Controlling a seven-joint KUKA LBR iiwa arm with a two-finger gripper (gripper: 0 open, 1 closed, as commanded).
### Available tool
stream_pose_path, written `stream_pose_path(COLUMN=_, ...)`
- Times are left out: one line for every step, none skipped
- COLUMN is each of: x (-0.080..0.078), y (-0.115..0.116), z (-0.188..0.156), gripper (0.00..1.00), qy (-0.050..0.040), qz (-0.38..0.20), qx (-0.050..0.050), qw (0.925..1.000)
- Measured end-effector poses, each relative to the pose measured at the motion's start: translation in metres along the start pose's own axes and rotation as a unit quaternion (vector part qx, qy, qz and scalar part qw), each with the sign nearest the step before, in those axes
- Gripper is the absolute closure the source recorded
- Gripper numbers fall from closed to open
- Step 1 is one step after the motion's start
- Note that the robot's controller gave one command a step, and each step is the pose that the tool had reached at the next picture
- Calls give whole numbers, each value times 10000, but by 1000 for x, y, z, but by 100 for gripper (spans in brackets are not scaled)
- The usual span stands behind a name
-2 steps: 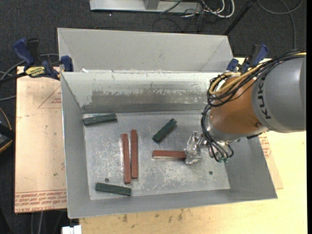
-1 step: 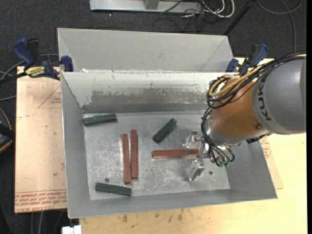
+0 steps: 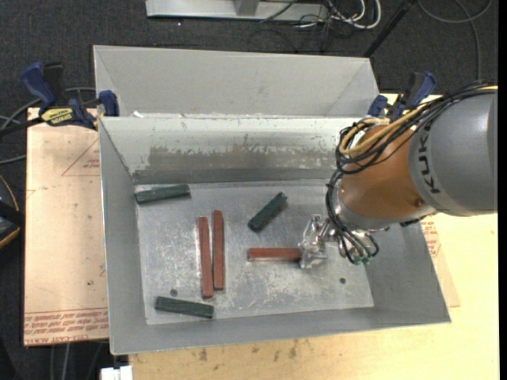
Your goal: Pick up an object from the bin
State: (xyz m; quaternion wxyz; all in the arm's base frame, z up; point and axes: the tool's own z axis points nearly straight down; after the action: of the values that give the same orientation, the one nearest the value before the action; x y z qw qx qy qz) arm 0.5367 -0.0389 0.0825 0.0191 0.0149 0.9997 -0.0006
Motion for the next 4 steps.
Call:
stream_pose_path(x=9, y=0, z=1, gripper=0, qy=205, qz=-13, qx=-8, qw=9998)
stream_pose_path(x=9, y=0, z=1, gripper=0, qy=187, qz=-15, qx=-7, qw=9998)
stream_pose_path(x=15, y=-33, z=1, gripper=0, qy=40, qz=23, qx=-58, qw=10000)
stream_pose_path(x=14, y=-48, z=1, gripper=0, qy=45, qz=140, qx=-26, qw=9999)
